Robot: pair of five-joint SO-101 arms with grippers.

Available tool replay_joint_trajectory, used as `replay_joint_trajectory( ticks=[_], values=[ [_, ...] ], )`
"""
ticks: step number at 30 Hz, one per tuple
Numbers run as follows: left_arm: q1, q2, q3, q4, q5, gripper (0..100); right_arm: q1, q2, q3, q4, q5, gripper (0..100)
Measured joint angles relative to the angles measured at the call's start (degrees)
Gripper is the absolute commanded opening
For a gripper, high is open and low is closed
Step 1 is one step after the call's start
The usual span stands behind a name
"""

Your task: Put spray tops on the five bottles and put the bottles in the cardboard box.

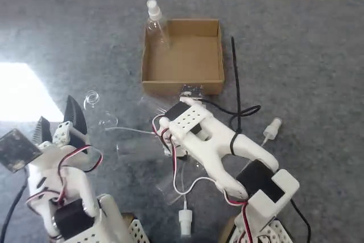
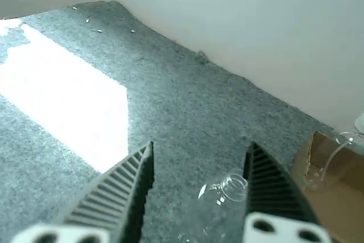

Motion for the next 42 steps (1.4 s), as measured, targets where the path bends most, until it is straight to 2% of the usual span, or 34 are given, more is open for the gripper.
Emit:
replay_joint_trajectory(
  ticks=[9, 14, 18, 22, 28, 36, 42],
  values=[
    [0.0, 0.0, 0.0, 0.0, 0.0, 24, 7.38, -8.18, 0.0, 1.05, 12.4, 28.5],
    [0.0, 0.0, 0.0, 0.0, 0.0, 24, 8.35, -9.76, 0.0, 3.78, 14.33, 28.6],
    [0.0, 0.0, 0.0, 0.0, 0.0, 24, 5.19, -10.64, 0.0, 7.91, 14.15, 28.9],
    [0.0, 0.0, 0.0, 0.0, 0.0, 24, 1.41, -14.86, 0.0, 9.49, 9.85, 28.9],
    [0.0, 0.0, 0.0, 0.0, 0.0, 24, -4.31, -20.48, 0.0, 9.49, 6.07, 28.9],
    [-0.35, 0.0, 0.0, 0.0, 0.0, 24, -13.1, -20.92, 0.0, 9.49, 4.48, 28.9],
    [-0.26, 0.0, 0.0, 0.0, 0.0, 24, -15.47, -19.69, 0.0, 8.26, 2.64, 28.6]
  ],
)
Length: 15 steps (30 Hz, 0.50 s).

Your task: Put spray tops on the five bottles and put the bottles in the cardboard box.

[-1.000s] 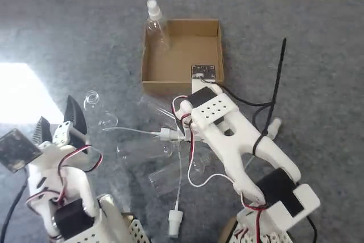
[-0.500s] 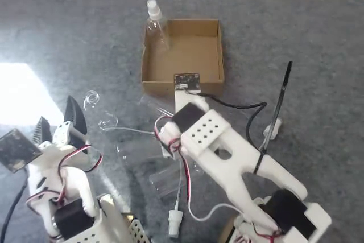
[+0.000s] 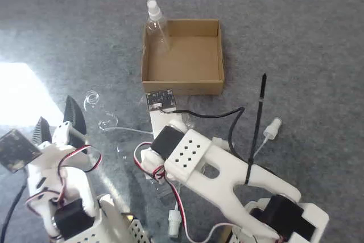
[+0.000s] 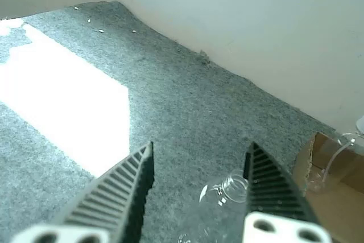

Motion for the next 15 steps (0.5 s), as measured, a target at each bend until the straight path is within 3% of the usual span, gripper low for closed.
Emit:
replay_joint_trajectory(
  ticks=[10, 15],
  values=[
    [0.0, 0.0, 0.0, 0.0, 0.0, 24, 0.18, 7.91, 2.46, -6.24, 0.09, 28.7],
    [0.0, 0.0, 0.0, 0.0, 0.0, 24, 6.24, 9.49, 6.07, -6.68, 5.98, 28.6]
  ],
)
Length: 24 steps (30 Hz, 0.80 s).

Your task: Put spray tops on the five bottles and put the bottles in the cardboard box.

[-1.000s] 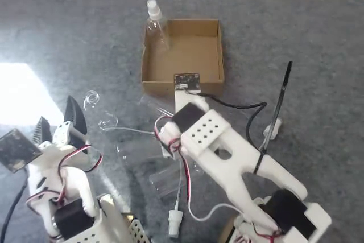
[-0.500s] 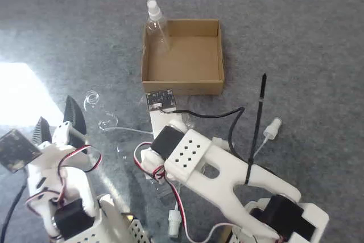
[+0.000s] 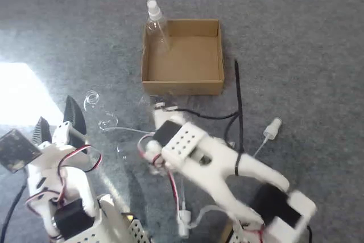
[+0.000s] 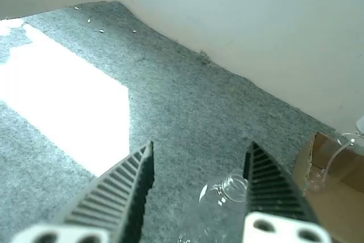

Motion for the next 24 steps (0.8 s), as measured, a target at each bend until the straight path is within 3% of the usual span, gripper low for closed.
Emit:
replay_joint_trajectory(
  ticks=[11, 24],
  values=[
    [0.0, 0.0, 0.0, 0.0, 0.0, 24, 17.93, 2.29, 2.37, 0.09, 13.01, 28.6],
    [0.0, 0.26, 2.81, -3.87, 0.0, 24, 16.97, -2.81, 2.29, 6.24, 14.51, 28.6]
  ],
)
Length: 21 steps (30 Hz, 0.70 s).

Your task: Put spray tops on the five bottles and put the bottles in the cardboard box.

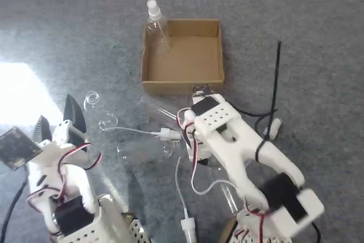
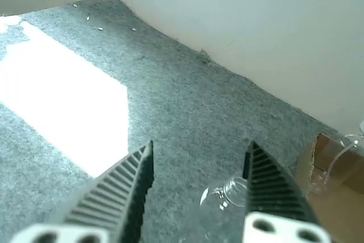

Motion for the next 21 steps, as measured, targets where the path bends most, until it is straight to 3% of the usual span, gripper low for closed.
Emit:
replay_joint_trajectory(
  ticks=[7, 21],
  values=[
    [-0.09, -0.09, 0.09, -0.53, 0.0, 24, -4.84, -5.27, 3.69, -0.53, -2.37, 28.6],
    [0.0, -0.18, 0.18, -0.53, 0.0, 24, -7.12, -3.52, 11.87, -3.78, -2.46, 28.5]
  ],
)
